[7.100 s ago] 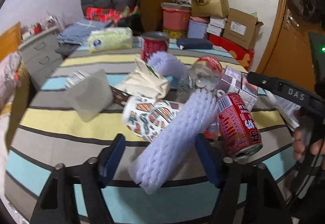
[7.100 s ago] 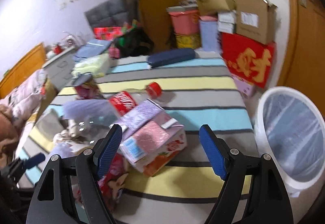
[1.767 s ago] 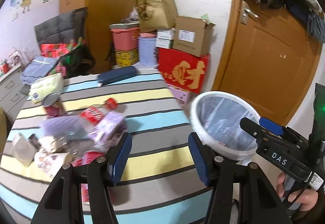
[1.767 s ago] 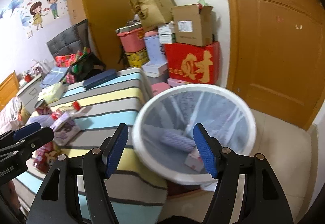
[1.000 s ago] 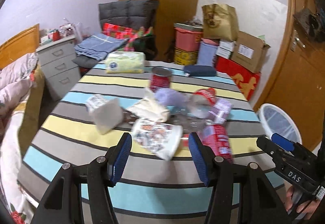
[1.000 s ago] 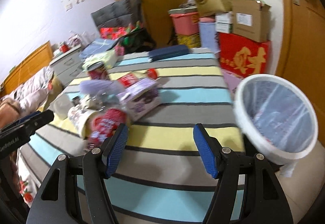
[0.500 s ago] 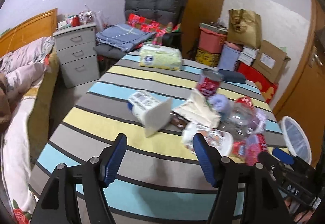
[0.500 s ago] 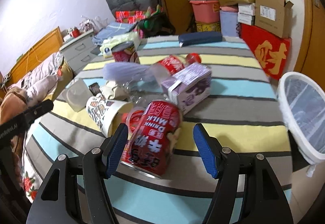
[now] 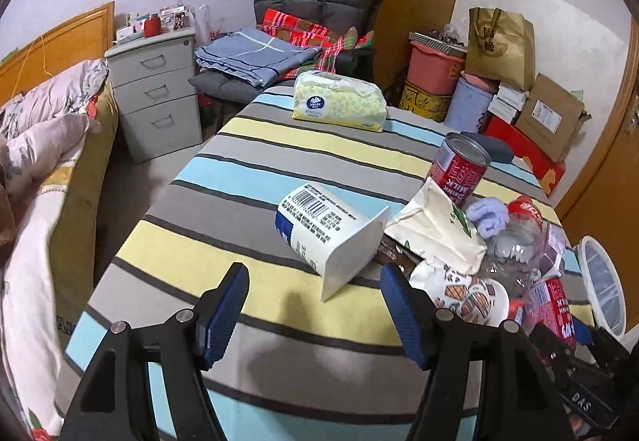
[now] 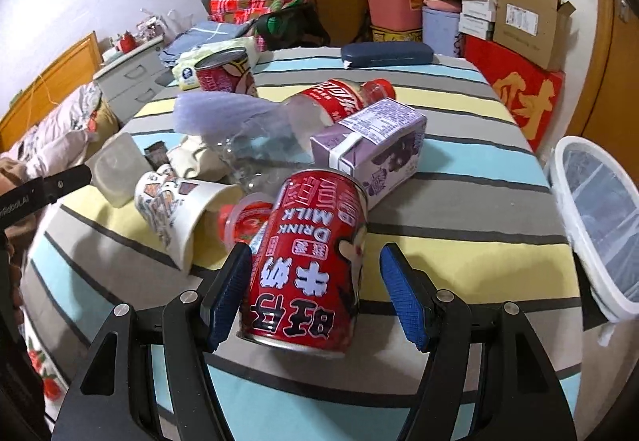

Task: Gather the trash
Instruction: 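Grasp the white paper cup with the left tool while the right tool grasps the red milk can, then carry the cup and can to the white bin and release both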

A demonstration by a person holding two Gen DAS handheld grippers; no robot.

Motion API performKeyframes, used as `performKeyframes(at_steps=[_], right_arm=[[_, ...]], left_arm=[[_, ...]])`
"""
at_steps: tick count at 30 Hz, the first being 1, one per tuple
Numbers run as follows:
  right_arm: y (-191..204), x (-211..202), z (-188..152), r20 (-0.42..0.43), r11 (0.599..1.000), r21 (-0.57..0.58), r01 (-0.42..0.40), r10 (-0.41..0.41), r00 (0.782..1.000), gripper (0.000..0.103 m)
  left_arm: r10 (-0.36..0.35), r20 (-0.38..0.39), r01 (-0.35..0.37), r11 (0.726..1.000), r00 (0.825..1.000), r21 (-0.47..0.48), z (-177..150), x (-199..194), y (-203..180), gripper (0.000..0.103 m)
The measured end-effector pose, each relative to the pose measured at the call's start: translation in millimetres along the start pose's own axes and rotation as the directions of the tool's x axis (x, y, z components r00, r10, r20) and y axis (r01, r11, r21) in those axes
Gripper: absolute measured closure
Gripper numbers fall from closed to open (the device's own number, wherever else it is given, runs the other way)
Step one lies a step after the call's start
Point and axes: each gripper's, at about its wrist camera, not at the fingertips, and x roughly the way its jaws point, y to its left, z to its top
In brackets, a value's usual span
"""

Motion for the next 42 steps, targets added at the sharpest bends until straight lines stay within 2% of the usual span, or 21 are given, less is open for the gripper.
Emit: performKeyframes(at_steps=[2, 3, 4, 9, 13, 14, 21, 25, 29, 42], right_arm=[[-2, -1, -1, 0.004, 1.0, 0.012, -0.013, 0.013, 1.0, 0.037], [-4, 0, 0, 0.003, 1.0, 0.017, -0.021, 0.021, 1.0, 0.044], [-4, 0, 0, 0.002, 0.999, 0.021, -0.026, 0.026, 1.0, 0.046], [-4, 0, 0, 0.004, 1.0, 0.015, -0.02, 0.02, 1.0, 0.046], [-5, -1, 0, 0.005, 1.0, 0.015, -0.012, 0.012, 1.0, 0.047], [-4, -1, -1, 0.006, 1.0, 0.01, -0.009, 0.009, 1.0, 0.047], [-6, 1, -1, 0.013, 1.0, 0.009, -0.01, 0.01, 1.0, 0.047], [-6, 2, -1, 0.017, 1.0, 0.012, -0.012, 0.011, 1.0, 0.047], [-7, 1, -2, 0.02, 1.0, 0.019, -0.015, 0.015, 1.0, 0.047], [-12, -8, -4, 0.042, 0.999, 0.032, -0.035, 0.034, 0.999, 0.048]], left_arm=[[0.015, -0.017, -0.015, 1.0, 1.0, 0.001, 3, 8, 0, 0.035], [0.034, -0.027, -0.033, 0.999, 0.999, 0.01, 4, 14, -1, 0.035], [0.046, -0.023, -0.046, 0.999, 0.999, 0.01, 4, 17, -1, 0.035], [0.039, -0.01, -0.039, 0.999, 0.999, -0.011, 6, 25, 6, 0.036], [0.061, -0.019, -0.061, 0.998, 0.998, -0.02, 8, 32, 10, 0.055], [0.067, -0.018, -0.067, 0.998, 0.998, -0.021, 8, 34, 11, 0.062], [0.026, -0.05, -0.029, 0.998, 0.998, -0.059, 11, 49, 16, 0.071], [0.002, -0.05, -0.006, 0.998, 0.999, -0.068, 13, 51, 15, 0.088], [-0.008, -0.044, 0.006, 0.999, 0.999, -0.047, 11, 48, 11, 0.096], [-0.03, 0.011, 0.031, 1.0, 0.999, -0.006, -3, 9, 1, 0.096]])
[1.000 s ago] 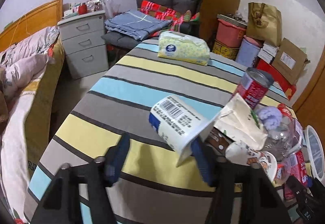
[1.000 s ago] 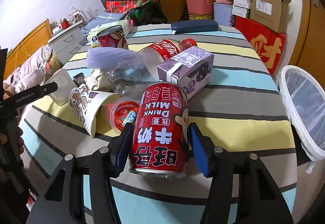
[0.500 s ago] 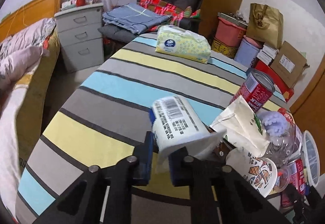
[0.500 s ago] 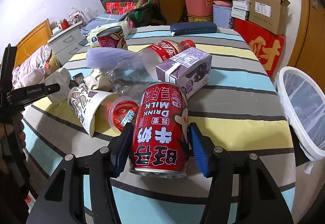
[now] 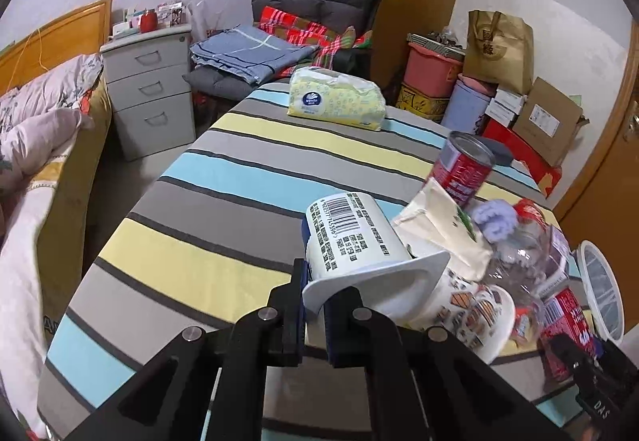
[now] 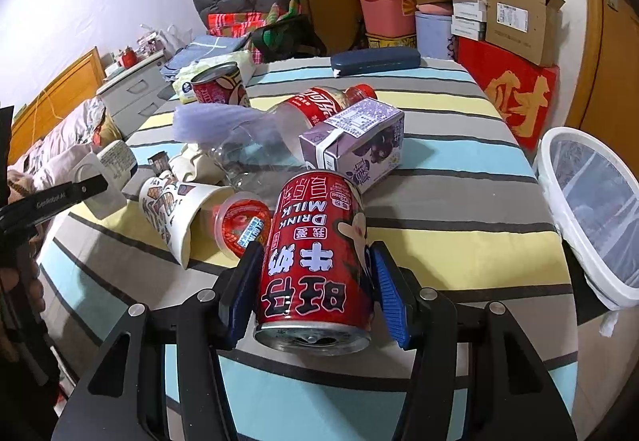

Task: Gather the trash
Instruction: 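Carry the cup and can to the white bin and release both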

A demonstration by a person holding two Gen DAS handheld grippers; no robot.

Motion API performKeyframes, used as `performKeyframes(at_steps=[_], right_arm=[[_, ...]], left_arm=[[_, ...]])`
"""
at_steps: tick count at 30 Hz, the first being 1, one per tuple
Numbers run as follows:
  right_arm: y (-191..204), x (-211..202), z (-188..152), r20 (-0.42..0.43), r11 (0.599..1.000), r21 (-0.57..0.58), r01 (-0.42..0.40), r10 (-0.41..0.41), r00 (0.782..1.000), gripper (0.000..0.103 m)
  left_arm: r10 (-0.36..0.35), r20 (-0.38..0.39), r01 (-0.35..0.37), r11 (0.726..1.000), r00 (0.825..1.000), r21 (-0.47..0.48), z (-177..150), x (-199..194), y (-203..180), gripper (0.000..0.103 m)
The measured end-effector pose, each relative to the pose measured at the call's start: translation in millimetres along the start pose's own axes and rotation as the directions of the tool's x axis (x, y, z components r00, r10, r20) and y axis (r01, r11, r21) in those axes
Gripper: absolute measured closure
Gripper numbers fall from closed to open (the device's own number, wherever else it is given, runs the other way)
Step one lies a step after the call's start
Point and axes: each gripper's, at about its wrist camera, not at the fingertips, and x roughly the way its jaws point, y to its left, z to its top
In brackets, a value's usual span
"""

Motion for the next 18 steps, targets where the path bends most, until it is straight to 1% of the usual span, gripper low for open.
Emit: performKeyframes(at_steps=[10, 18], right_arm=[[-11, -10, -3, 0.032, 1.0, 0.016, -0.012, 0.011, 0.999, 0.048], [-21, -24, -2, 0.071, 0.999, 0.043, -0.018, 0.015, 0.997, 0.048]], left_arm=[[-0.043, 0.043, 0.042, 0.998, 0.998, 0.042, -10, -35, -22, 0.096], [-0.092, 0.069, 0.084, 0.989, 0.993, 0.118, -15, -61, -57, 0.096]])
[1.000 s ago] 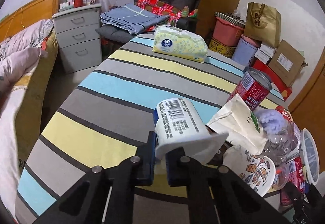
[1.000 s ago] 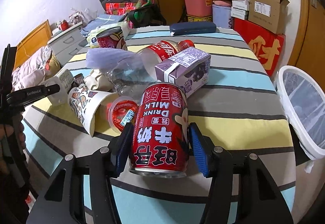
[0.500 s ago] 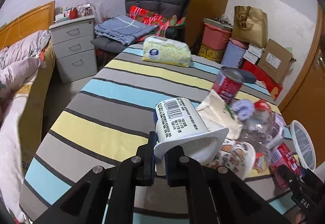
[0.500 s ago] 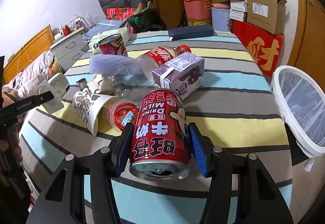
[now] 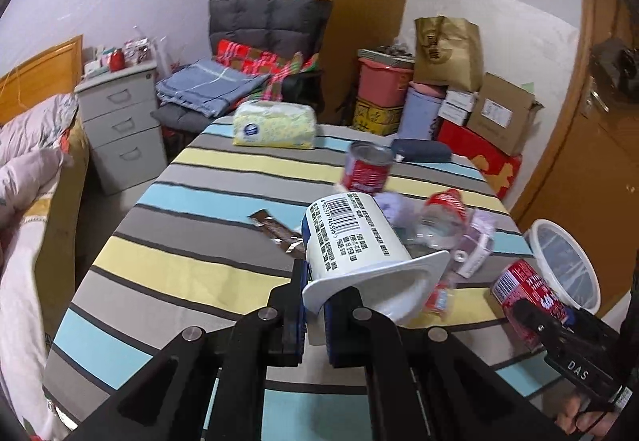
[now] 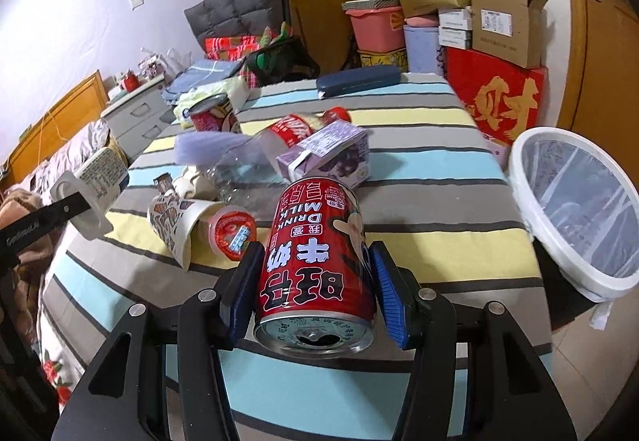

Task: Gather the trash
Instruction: 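Carry the cup and can to the white bin and release both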

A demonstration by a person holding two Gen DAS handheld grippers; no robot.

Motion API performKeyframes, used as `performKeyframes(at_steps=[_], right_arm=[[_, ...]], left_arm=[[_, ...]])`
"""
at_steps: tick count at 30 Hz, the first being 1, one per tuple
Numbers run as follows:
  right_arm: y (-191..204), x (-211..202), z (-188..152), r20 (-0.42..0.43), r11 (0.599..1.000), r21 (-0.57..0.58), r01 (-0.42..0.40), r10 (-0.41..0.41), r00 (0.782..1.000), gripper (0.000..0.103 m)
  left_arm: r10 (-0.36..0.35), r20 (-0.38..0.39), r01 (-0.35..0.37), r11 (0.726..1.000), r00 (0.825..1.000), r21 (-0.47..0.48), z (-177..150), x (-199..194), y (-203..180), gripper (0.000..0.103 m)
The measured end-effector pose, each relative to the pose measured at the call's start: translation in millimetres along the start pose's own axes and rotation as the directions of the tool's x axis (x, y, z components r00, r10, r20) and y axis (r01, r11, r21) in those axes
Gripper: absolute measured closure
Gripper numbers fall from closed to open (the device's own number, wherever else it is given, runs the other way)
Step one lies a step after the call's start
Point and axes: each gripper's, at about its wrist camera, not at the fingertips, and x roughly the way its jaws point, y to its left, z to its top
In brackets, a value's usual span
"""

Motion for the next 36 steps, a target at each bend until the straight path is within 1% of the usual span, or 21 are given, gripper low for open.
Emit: performKeyframes(at_steps=[6, 12, 19, 27, 36], right_arm=[[-13, -16, 3, 0.045, 1.0, 0.018, 0.012, -0.013, 0.999, 0.048], [-35, -30, 6, 0.077, 0.998, 0.051, 0.036, -0.04, 0.996, 0.048], [-63, -46, 7, 0.113, 0.993, 0.093, 0.078, -0.088, 0.99, 0.048], [-102, -62, 8, 0.138, 0.98, 0.155, 0.125, -0.147, 0.979, 0.048], [-148, -82, 8, 0.15, 0.958, 0.213, 0.191, -0.225, 0.963, 0.048]], left_arm=[[-0.045, 0.011, 0.044, 0.998, 0.999, 0.052, 2, -7, -35, 0.096], [-0.083, 0.014, 0.081, 0.991, 0.996, 0.111, 3, -10, -74, 0.096], [-0.142, 0.01, 0.138, 0.975, 0.99, 0.173, 4, -10, -122, 0.096], [-0.222, -0.001, 0.215, 0.945, 0.975, 0.248, 4, -8, -183, 0.096], [-0.307, -0.047, 0.305, 0.895, 0.951, 0.327, 0, 7, -256, 0.096]])
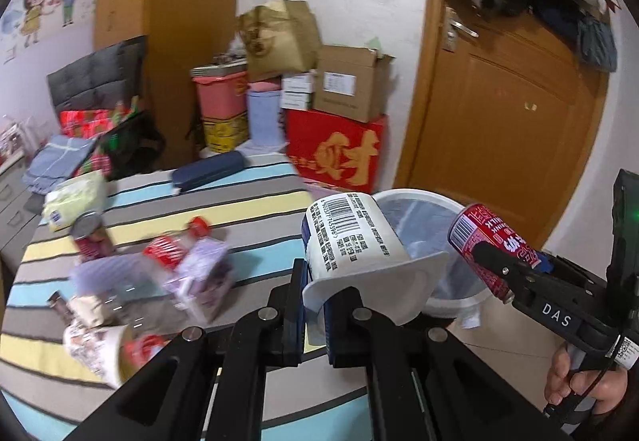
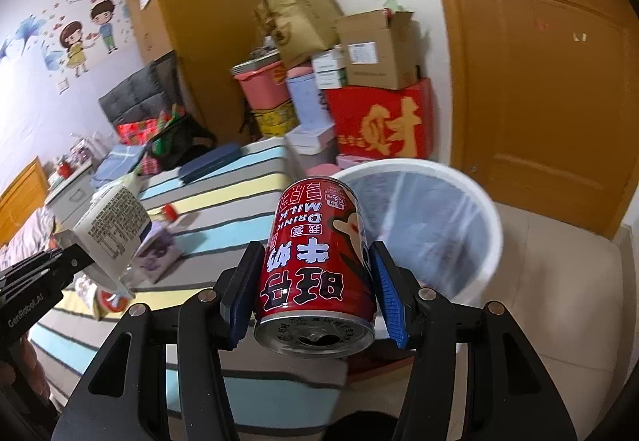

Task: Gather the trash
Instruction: 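Carry the cup and can to the white bin and release both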

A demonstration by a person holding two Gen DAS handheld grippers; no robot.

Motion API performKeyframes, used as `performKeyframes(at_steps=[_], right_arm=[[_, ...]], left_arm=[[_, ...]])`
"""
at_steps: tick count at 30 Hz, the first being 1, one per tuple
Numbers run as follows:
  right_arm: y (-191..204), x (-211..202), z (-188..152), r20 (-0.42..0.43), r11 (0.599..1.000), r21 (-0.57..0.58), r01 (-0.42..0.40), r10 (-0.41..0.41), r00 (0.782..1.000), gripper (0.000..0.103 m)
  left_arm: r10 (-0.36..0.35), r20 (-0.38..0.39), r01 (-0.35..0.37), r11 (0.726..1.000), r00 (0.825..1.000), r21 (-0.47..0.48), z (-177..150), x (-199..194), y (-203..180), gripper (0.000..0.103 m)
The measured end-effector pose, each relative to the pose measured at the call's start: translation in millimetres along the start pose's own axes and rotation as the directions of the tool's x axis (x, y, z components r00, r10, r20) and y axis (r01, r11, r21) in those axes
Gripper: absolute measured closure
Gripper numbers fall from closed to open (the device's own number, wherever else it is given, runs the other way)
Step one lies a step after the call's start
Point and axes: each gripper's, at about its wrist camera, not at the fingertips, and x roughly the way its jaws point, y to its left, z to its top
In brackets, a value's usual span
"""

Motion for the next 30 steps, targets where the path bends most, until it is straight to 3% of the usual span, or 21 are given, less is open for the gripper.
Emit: performKeyframes(at_steps=[9, 15, 30], right_arm=[[-41, 2, 12, -0.002, 0.997, 0.026, 0.07, -0.07, 0.998, 0.048], [-60, 14, 14, -0.047, 0.996, 0.022, 0.084, -0.083, 0.995, 0.048], [-78, 52, 17, -0.141, 0.996, -0.012, 0.09, -0.091, 0.986, 0.048]], left_arm=[[-0.096, -0.047, 0.098, 0.994, 0.994, 0.054, 13, 47, -54, 0.096], [-0.134, -0.089, 0.14, 0.988, 0.987, 0.067, 18, 79, -77, 0.096], [-0.099, -0.169, 0.109, 0.993, 0.981, 0.054, 18, 137, -83, 0.096]])
